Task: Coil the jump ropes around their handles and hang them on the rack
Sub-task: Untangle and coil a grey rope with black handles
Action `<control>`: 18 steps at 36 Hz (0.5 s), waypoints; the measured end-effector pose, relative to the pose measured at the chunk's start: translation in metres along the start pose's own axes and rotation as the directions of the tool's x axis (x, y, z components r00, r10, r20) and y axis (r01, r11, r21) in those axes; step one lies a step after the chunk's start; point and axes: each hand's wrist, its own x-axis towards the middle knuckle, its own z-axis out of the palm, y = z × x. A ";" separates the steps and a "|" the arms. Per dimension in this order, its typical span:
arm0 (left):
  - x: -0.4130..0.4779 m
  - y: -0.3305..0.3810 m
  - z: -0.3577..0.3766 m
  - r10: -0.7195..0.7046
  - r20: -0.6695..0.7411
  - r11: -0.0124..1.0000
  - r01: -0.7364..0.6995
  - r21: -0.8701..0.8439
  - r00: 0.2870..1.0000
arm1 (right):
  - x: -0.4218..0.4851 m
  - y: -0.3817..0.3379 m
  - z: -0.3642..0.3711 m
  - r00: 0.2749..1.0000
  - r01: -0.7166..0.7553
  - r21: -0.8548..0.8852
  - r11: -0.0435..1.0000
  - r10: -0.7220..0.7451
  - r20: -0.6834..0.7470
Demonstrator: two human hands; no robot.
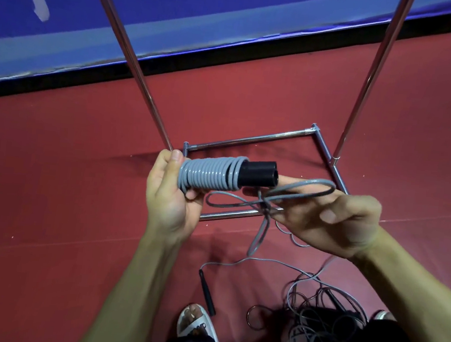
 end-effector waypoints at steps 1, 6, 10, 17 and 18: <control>0.001 0.000 -0.002 0.005 0.001 1.000 -0.005 0.012 1.000 | -0.001 -0.001 0.000 1.000 -0.012 0.012 1.000 0.012 0.008; 0.003 -0.003 -0.005 -0.011 0.002 0.999 0.010 0.033 1.000 | -0.001 -0.005 0.002 0.996 -0.082 0.080 0.993 0.085 -0.039; 0.004 -0.005 -0.007 -0.002 0.003 0.999 0.002 0.042 1.000 | 0.005 -0.001 0.007 0.961 -0.133 -0.072 0.988 0.111 -0.252; 0.001 -0.010 -0.007 0.015 0.037 0.998 -0.017 0.053 0.999 | 0.007 0.007 0.013 0.901 -0.144 -0.573 0.807 -0.132 -0.413; 0.001 -0.011 -0.006 0.017 0.050 0.998 -0.020 0.056 0.999 | 0.008 0.008 0.015 0.890 -0.144 -0.599 0.788 -0.162 -0.427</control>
